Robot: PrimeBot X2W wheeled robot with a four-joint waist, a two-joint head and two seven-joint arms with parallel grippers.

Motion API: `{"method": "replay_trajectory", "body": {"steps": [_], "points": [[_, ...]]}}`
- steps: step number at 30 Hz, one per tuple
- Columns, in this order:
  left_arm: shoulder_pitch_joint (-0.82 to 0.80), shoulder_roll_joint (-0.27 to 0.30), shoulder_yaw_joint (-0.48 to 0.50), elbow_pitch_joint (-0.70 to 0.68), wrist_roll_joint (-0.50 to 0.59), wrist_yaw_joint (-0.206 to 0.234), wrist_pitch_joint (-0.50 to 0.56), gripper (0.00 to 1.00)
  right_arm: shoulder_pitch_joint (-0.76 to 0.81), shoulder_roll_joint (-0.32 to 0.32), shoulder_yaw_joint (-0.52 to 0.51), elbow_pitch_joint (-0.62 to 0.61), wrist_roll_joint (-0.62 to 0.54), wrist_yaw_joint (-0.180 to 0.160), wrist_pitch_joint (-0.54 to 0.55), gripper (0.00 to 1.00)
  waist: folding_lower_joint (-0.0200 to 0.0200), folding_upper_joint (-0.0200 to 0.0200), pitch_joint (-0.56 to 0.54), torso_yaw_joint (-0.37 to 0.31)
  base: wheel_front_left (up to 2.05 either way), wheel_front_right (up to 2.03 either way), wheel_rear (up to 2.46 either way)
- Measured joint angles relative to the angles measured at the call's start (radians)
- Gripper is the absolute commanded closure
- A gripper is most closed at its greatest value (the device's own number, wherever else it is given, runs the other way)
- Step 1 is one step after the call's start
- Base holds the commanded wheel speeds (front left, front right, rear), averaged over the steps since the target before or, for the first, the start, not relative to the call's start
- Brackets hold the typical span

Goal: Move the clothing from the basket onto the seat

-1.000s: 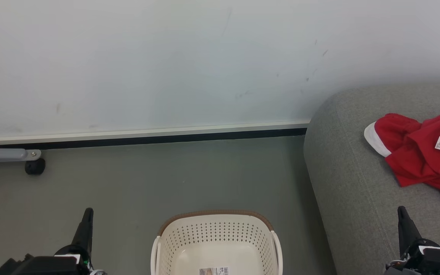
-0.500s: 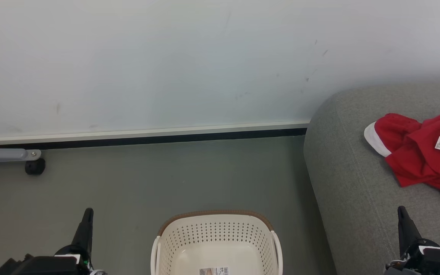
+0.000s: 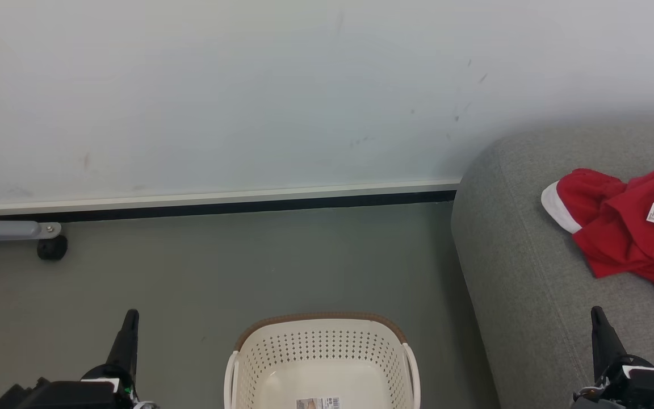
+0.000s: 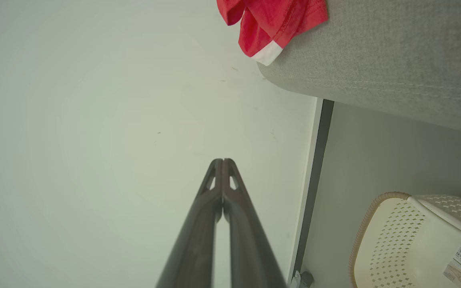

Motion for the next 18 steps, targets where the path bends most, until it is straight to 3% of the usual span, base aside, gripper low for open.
{"method": "replay_trajectory", "body": {"steps": [18], "points": [[0.0,0.0,0.0,0.0,0.0,0.0,0.0,1.0,0.0,0.0,0.0,0.0,0.0,0.0,0.0,1.0,0.0,0.0,0.0,0.0,0.0,0.0,0.0]]}}
